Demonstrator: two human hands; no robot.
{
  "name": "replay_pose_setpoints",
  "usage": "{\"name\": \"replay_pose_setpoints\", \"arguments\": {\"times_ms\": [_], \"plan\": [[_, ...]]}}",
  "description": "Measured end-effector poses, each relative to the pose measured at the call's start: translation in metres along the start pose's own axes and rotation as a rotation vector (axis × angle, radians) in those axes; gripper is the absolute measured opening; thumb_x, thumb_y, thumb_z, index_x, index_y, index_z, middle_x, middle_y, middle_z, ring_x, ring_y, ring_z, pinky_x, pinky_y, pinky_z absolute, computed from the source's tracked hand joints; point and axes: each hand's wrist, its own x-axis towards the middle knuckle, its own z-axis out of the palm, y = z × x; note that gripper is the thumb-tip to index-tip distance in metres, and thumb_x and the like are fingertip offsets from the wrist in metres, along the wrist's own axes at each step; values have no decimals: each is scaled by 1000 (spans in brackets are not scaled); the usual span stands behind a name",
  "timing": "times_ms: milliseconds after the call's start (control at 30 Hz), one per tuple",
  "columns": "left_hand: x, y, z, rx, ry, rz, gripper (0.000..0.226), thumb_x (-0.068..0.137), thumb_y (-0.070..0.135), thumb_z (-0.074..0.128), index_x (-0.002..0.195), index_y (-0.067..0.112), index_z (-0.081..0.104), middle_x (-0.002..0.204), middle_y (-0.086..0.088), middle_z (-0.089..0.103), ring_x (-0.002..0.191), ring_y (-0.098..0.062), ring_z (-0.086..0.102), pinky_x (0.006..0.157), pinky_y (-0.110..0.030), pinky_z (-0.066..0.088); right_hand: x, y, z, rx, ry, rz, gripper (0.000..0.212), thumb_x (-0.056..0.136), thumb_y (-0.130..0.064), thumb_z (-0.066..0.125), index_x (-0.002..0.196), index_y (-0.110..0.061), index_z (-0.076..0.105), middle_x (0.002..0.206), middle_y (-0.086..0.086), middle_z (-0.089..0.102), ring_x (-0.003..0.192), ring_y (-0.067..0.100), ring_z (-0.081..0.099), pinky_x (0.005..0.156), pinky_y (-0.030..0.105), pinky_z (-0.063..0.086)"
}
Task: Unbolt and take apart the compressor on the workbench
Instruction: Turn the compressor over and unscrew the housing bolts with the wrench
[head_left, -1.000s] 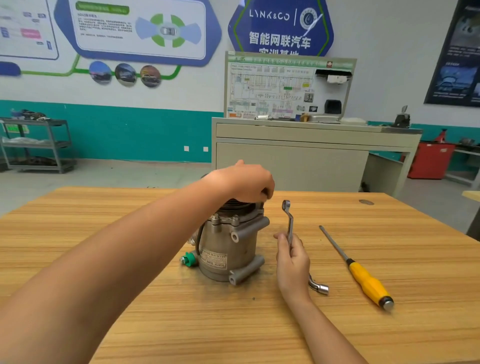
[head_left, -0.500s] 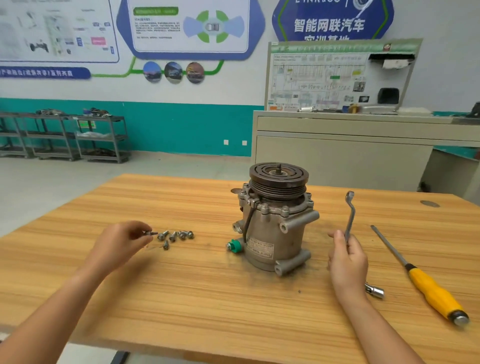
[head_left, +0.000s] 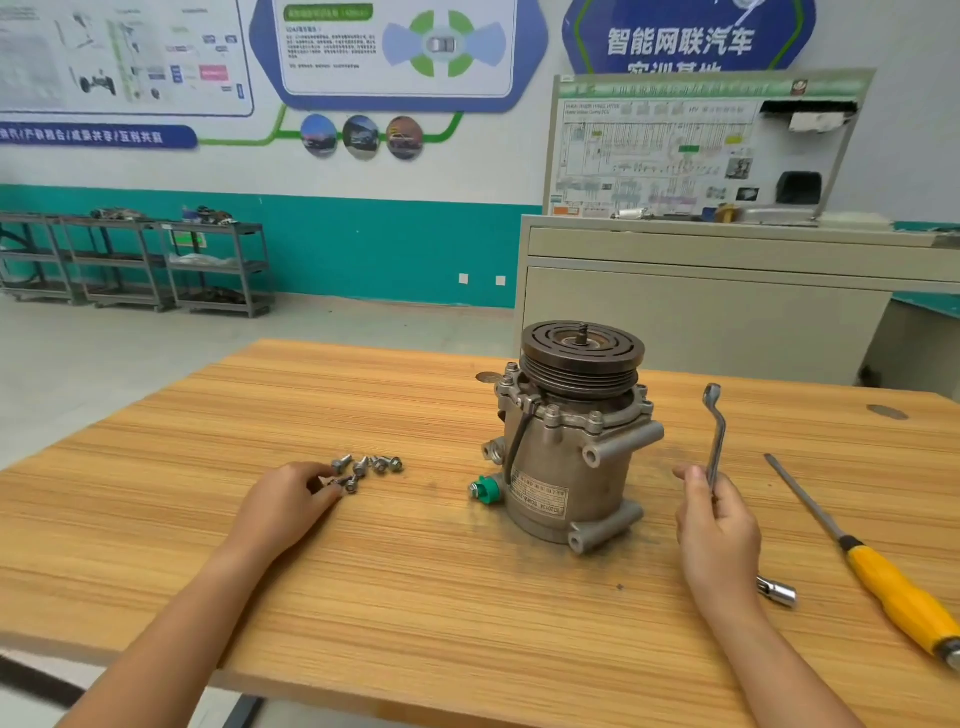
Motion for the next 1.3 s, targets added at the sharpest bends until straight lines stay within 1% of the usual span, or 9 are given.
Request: {"name": "replay_pose_setpoints", "arguments": {"times_ms": [233, 333, 533, 733, 933, 1000, 1067, 1200, 1300], "plan": [[-13, 46, -12, -392, 303, 168, 45, 86, 23, 66, 128, 13, 54, 123, 1, 54, 103, -9, 50, 81, -25, 38, -9, -6, 3, -77, -44, -97, 25, 97, -32, 33, 105, -27, 57, 63, -16, 41, 58, 2, 39, 53, 24, 31], [-7, 102, -5, -607, 185, 266, 49, 90, 35, 57, 135, 25, 45, 125, 15, 46, 110, -2, 46, 84, -20, 38, -9, -7, 2, -104, -75, -112, 28, 96, -32, 32, 111, -28, 55, 65, -18, 39, 61, -2, 37, 55, 20, 32], [16, 183, 29, -1018, -126, 96, 38, 100, 42, 32, 125, 24, 53, 121, 12, 56, 122, -12, 46, 102, -36, 39, -9, -6, -1, -85, -99, -88, 30, 94, -37, 32, 109, -28, 56, 65, -19, 39, 65, -5, 36, 59, 18, 32], [16, 190, 37, -1063, -62, 38, 44, 100, 40, 31, 129, 16, 54, 124, 0, 57, 120, -15, 48, 106, -43, 38, -8, -8, -1, -93, -104, -94, 27, 94, -36, 33, 105, -30, 57, 63, -17, 44, 63, -2, 42, 60, 22, 35], [-13, 196, 31, -1072, 116, 23, 30, 98, 29, 38, 124, 20, 53, 112, 10, 57, 111, -9, 50, 87, -21, 39, -3, -7, 0, -76, -95, -60, 32, 96, -35, 31, 106, -24, 58, 64, -18, 41, 65, -3, 40, 69, 27, 36], [-26, 193, 30, -1009, 176, 33, 34, 96, 31, 43, 127, 21, 50, 118, 5, 56, 112, -13, 52, 90, -28, 44, -4, -10, 0, -62, -100, -55, 29, 96, -33, 32, 103, -25, 59, 61, -18, 41, 63, -4, 40, 66, 25, 36], [-41, 192, 29, -928, 190, 68, 48, 88, 40, 51, 132, 22, 45, 120, 10, 51, 114, -13, 50, 97, -38, 45, -6, -14, -3, -37, -100, -50, 25, 97, -31, 33, 99, -30, 58, 60, -17, 42, 61, -3, 41, 61, 22, 34], [-58, 188, 30, -709, 88, 211, 107, 63, 57, 69, 149, 22, 16, 139, 15, 26, 134, -7, 23, 108, -28, 22, -14, -29, -8, 7, -105, -65, 28, 85, -49, 46, 104, -32, 59, 65, -20, 50, 60, -4, 47, 58, 12, 37], [-58, 189, 37, -608, 82, 259, 126, 58, 54, 78, 151, 20, -1, 157, 9, 4, 142, -6, 2, 109, -24, 6, -17, -44, -5, 11, -151, -97, 41, 62, -67, 53, 94, -42, 56, 47, -21, 48, 42, 0, 41, 43, 8, 33]]}}
